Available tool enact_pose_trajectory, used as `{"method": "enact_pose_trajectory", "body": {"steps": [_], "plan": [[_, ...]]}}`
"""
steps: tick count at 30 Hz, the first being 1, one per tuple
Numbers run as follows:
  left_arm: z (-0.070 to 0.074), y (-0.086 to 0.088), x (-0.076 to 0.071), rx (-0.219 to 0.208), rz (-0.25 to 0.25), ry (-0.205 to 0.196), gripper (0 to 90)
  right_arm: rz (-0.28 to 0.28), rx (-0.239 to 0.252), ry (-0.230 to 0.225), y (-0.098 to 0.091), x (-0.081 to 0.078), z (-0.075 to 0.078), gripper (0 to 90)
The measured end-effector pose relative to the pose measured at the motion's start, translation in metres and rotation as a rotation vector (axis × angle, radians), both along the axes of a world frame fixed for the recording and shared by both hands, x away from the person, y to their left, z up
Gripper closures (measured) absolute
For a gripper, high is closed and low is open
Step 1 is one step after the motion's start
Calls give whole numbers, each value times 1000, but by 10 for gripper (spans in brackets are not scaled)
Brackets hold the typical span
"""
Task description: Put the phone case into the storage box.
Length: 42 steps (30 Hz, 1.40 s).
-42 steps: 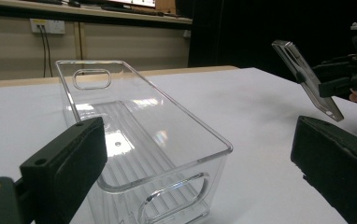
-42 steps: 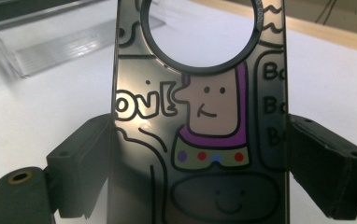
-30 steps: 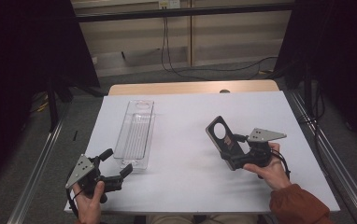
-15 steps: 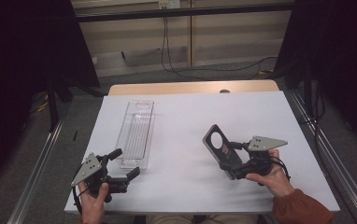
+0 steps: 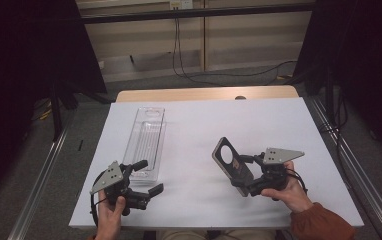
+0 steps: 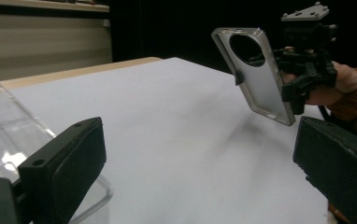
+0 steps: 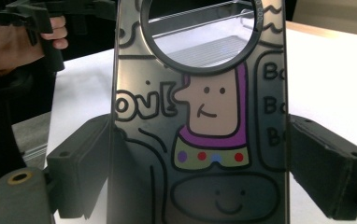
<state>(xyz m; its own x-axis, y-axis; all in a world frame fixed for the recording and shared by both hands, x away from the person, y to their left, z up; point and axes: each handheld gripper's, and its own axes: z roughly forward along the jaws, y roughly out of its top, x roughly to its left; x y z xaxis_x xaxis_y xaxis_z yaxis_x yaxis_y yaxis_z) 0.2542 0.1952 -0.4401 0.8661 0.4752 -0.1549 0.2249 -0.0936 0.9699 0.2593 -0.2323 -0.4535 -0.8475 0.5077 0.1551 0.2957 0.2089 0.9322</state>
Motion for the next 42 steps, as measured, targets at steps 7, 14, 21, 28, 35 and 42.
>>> {"method": "enact_pose_trajectory", "body": {"steps": [7,14,21,28,35,42], "plan": [[-1,-15,6,38,-43,-19,29,32,0,-6,5,-1,2,122],[4,-34,9,-7,-96,18,26,55,0,-4,8,0,4,122],[23,-54,13,-31,-128,-59,14,63,0,-11,9,-1,7,122],[22,-73,32,-68,-191,-91,13,67,5,-22,9,1,11,122],[21,-90,42,-41,-258,-82,20,66,5,-23,6,2,12,122],[25,-104,49,-52,-326,-85,9,84,9,-22,5,2,12,122]]}}
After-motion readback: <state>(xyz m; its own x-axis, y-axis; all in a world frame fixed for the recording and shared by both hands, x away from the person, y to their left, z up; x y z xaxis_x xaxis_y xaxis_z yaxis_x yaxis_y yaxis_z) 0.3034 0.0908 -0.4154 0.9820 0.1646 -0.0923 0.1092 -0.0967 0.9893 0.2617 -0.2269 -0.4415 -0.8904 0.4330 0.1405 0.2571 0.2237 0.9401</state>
